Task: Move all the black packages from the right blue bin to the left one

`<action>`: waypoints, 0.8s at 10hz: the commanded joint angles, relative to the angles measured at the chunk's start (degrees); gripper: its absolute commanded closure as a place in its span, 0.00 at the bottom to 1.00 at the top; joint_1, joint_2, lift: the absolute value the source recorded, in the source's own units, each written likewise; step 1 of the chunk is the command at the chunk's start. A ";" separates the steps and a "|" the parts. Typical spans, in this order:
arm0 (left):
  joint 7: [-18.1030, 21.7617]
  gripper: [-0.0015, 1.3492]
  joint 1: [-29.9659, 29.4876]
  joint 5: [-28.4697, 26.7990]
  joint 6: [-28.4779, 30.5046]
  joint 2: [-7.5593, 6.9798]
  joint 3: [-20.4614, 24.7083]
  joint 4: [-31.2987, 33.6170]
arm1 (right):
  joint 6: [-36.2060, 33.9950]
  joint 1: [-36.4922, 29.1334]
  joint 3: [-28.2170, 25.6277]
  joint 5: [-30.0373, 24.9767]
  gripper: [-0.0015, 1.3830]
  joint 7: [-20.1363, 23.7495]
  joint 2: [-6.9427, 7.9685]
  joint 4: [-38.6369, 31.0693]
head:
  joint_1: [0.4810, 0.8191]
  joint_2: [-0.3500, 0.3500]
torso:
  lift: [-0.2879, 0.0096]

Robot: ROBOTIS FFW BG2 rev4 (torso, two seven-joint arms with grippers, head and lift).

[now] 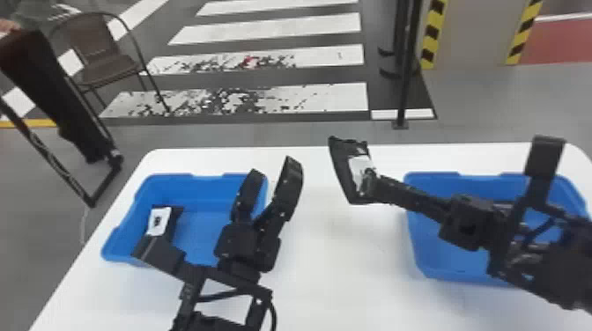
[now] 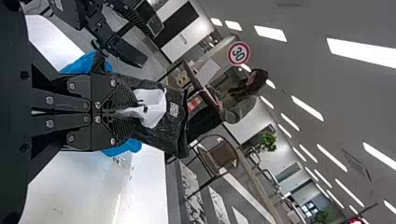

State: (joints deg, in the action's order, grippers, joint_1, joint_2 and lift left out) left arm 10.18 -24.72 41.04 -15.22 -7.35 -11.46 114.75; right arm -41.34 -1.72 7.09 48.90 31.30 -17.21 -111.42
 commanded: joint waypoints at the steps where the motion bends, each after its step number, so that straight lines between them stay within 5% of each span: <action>1: 0.10 0.17 0.82 2.27 0.60 -1.35 -5.11 1.05 | 0.42 1.45 3.31 1.72 0.84 -0.01 -0.28 1.66 | 0.63 0.72 | 0.45; 3: 0.10 0.17 1.52 1.35 3.55 -1.79 -6.93 0.07 | 0.56 2.43 6.16 2.97 0.84 -0.01 -0.28 3.35 | 0.63 0.68 | 0.45; 6: 0.10 0.18 1.10 -1.73 4.95 -1.18 -3.85 -0.77 | 0.56 2.85 8.56 4.57 0.84 -0.01 -0.46 3.91 | 0.63 0.70 | 0.45; 7: 0.10 0.37 1.10 -2.30 5.52 -0.91 -3.28 -0.77 | 0.56 2.85 9.25 5.03 0.84 -0.01 -0.55 4.05 | 0.63 0.72 | 0.45; 8: -0.42 0.78 0.96 -2.76 5.24 -0.83 -2.82 -0.77 | 0.56 2.71 9.48 5.37 0.84 -0.01 -0.55 4.19 | 0.63 0.73 | 0.45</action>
State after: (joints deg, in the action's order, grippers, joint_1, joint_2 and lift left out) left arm 9.91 -23.76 38.62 -9.90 -8.24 -14.59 113.98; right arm -40.77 1.10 16.37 54.03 31.29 -17.74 -107.32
